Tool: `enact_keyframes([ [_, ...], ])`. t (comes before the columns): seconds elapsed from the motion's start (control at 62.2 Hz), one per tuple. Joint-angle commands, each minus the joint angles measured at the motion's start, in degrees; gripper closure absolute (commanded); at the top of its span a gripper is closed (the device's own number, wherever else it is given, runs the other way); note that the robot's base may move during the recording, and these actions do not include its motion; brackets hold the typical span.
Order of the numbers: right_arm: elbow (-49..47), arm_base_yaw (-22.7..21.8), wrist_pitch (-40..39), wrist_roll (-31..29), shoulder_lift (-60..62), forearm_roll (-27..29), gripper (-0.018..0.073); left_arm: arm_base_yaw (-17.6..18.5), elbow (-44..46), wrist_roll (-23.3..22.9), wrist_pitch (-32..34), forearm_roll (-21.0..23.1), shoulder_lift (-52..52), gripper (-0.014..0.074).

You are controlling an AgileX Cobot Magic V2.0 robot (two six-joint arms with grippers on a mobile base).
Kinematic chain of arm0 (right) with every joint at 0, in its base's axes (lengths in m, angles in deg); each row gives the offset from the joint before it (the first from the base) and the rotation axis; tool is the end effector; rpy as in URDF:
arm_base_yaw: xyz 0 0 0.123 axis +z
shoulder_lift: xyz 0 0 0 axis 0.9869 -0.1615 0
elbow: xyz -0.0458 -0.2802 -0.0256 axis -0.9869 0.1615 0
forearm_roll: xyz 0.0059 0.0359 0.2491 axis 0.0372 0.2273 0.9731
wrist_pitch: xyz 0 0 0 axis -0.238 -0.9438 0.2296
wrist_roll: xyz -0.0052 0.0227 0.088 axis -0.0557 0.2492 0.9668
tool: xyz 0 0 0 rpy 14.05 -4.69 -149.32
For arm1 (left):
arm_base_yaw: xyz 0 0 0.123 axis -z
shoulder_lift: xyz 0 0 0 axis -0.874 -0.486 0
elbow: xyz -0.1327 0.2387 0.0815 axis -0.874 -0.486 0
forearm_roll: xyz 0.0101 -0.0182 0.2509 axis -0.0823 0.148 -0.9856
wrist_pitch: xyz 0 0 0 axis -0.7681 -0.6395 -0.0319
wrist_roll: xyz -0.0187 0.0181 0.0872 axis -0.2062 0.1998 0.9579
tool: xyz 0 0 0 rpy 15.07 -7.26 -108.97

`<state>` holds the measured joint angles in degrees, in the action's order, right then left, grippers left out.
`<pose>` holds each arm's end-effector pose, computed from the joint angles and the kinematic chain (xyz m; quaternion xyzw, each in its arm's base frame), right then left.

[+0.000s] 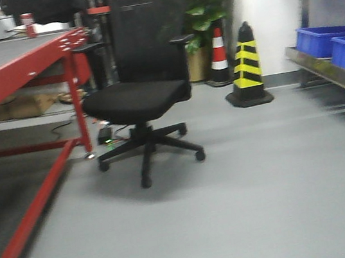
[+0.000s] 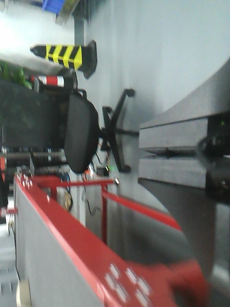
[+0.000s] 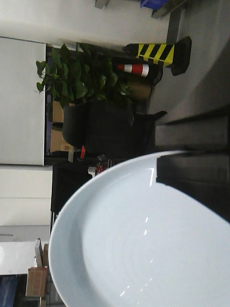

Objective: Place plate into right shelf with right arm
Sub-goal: 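Drive the base away from the bench holding the plate in the right gripper, then drive up to the steel shelf with blue bins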

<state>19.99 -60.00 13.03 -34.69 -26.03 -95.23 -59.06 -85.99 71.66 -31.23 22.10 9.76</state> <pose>0.0270 0.0048 0.3908 -0.0888 0.6203 0.1264 0.7690 0.0566 -0.0034 0.1949 0.0359 0.7120 0.0004 0.7013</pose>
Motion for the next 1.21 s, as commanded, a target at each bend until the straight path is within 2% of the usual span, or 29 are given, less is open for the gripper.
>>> enact_keyframes([
  [0.0,-1.7,-0.2,-5.6,-0.3,-0.8,-0.9,0.0505,0.4,-0.5,-0.1,4.7,0.2,0.6,0.0643],
  [1.191,-1.7,-0.2,-5.6,-0.3,-0.8,-0.9,0.0505,0.4,-0.5,-0.1,4.7,0.2,0.6,0.0643],
])
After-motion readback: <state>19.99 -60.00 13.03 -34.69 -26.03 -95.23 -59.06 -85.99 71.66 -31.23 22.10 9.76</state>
